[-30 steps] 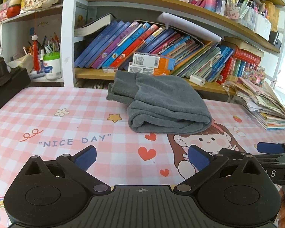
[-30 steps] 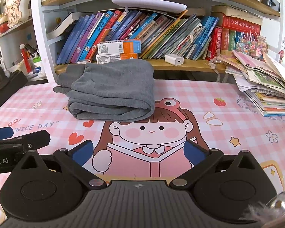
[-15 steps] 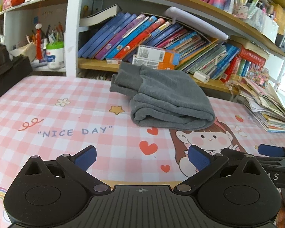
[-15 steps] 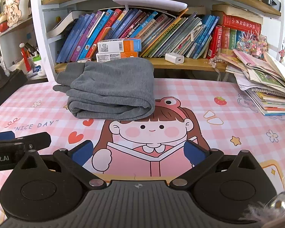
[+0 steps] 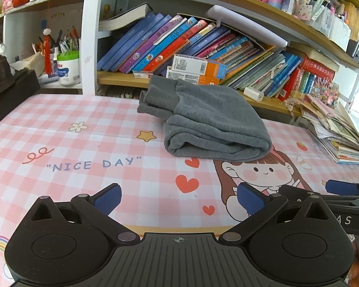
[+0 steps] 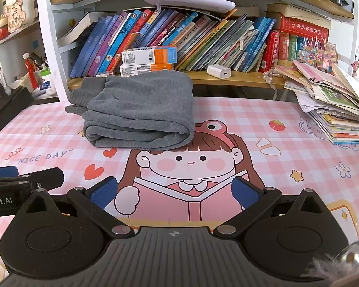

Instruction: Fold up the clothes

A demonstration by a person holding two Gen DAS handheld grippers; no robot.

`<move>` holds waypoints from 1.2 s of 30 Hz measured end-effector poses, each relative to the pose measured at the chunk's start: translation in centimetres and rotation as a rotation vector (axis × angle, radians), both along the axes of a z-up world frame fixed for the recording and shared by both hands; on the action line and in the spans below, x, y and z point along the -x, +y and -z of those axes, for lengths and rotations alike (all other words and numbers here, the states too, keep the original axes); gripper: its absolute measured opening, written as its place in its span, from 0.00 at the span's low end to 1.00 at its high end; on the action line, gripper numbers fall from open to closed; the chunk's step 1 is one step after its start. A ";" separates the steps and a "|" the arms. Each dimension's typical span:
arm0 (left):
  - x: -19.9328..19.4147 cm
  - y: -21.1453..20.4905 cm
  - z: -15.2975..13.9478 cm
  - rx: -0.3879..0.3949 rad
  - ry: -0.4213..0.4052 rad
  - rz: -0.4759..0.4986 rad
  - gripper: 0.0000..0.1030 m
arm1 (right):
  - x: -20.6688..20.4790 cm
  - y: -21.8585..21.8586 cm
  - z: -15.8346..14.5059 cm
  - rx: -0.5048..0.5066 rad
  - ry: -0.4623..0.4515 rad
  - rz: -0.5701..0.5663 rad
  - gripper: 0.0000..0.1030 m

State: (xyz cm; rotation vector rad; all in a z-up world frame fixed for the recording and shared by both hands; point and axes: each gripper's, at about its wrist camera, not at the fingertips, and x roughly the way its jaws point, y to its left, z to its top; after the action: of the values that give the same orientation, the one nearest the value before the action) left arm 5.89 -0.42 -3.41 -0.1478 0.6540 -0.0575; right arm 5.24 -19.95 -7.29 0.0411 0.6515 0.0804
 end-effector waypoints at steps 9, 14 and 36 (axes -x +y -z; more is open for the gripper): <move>0.0 -0.1 0.0 -0.001 0.004 0.003 1.00 | 0.0 0.0 0.0 0.001 -0.001 0.000 0.99; 0.0 -0.1 0.0 -0.001 0.004 0.003 1.00 | 0.1 0.0 0.0 0.001 -0.001 0.000 0.99; -0.1 0.0 0.2 0.001 0.010 0.009 1.00 | -0.1 0.0 0.0 0.007 0.000 -0.002 0.99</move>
State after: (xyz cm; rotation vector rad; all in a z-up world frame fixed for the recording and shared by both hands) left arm 6.03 -0.47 -3.56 -0.1458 0.6651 -0.0654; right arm 5.33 -19.99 -7.28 0.0339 0.6517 0.0801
